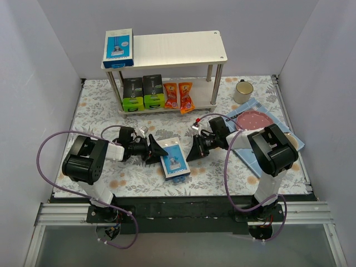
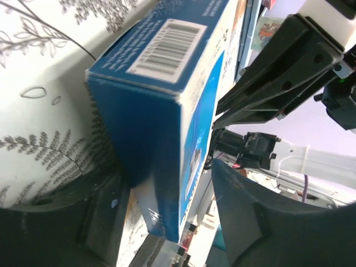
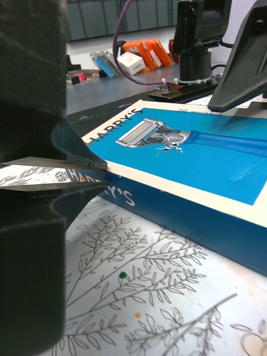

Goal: Place and organize the shaving razors onto the shelf

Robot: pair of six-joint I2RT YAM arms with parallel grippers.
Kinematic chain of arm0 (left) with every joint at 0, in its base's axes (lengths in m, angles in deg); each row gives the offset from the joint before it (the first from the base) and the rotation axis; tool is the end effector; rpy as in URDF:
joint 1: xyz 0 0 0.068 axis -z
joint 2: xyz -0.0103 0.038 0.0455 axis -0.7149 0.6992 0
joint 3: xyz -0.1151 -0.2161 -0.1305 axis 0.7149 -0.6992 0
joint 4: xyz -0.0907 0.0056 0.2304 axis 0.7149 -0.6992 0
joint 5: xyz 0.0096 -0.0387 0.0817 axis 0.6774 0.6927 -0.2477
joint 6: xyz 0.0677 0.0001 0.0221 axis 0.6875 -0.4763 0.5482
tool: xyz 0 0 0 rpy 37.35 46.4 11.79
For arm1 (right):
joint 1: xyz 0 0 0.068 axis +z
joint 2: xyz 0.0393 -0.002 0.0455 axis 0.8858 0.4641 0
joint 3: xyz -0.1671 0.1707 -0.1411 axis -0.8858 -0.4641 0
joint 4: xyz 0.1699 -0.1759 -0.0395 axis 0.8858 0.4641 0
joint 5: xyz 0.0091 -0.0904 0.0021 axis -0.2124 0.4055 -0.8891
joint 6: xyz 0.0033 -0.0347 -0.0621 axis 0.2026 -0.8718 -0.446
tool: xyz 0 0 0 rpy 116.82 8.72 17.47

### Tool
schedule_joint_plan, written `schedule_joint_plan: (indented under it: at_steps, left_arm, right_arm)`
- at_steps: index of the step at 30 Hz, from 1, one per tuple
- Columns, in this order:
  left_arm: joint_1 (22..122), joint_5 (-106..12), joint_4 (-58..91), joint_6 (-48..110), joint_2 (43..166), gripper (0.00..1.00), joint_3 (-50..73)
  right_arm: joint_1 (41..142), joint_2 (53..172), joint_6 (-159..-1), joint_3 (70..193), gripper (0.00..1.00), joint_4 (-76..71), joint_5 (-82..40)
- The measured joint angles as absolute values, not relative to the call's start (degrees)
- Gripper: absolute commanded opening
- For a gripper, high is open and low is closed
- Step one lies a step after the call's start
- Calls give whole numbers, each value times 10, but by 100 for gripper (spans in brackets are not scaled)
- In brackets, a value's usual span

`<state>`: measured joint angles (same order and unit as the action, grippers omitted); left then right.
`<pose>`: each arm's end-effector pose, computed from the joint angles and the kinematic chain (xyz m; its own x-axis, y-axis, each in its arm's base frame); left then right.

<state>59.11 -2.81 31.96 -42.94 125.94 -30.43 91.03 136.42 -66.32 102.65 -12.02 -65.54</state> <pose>0.2529 -0.1086 0.1108 -0.7044 -0.4522 0.5471 -0.6802 0.2098 -0.7024 0.2702 0.2009 0.1274 -0.8827 -0.2396 -0.4044 -0.4690 0.3927 0.7911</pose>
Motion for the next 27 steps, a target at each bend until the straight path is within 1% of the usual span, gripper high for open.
schedule_joint_plan:
  at_steps: [1, 2, 3, 5, 8, 10, 14, 19, 27]
  left_arm:
    - [591, -29, 323, -431, 1263, 51, -304]
    - [591, -29, 326, -431, 1264, 50, -306]
    - [591, -29, 332, -432, 1264, 49, -308]
    - [590, -23, 365, -437, 1261, 44, -325]
    - [588, -6, 406, -445, 1253, 35, -362]
    - [585, 7, 430, -448, 1250, 33, -380]
    - [576, 32, 469, -457, 1250, 22, -391]
    - [554, 64, 521, -469, 1250, 24, -391]
    - [540, 98, 573, -505, 1245, 24, -392]
  right_arm:
    - [911, 1364, -663, 1030, 25, -118, -652]
    - [911, 1364, -663, 1033, 37, -117, -647]
    - [911, 1364, -662, 1036, 45, -117, -642]
    - [912, 1360, -658, 1038, 57, -113, -623]
    - [912, 1346, -640, 1032, 61, -110, -614]
    - [911, 1329, -622, 1019, 61, -114, -618]
    - [908, 1306, -594, 987, 62, -128, -631]
    - [898, 1304, -570, 959, 63, -140, -645]
    - [894, 1303, -503, 953, 62, -212, -700]
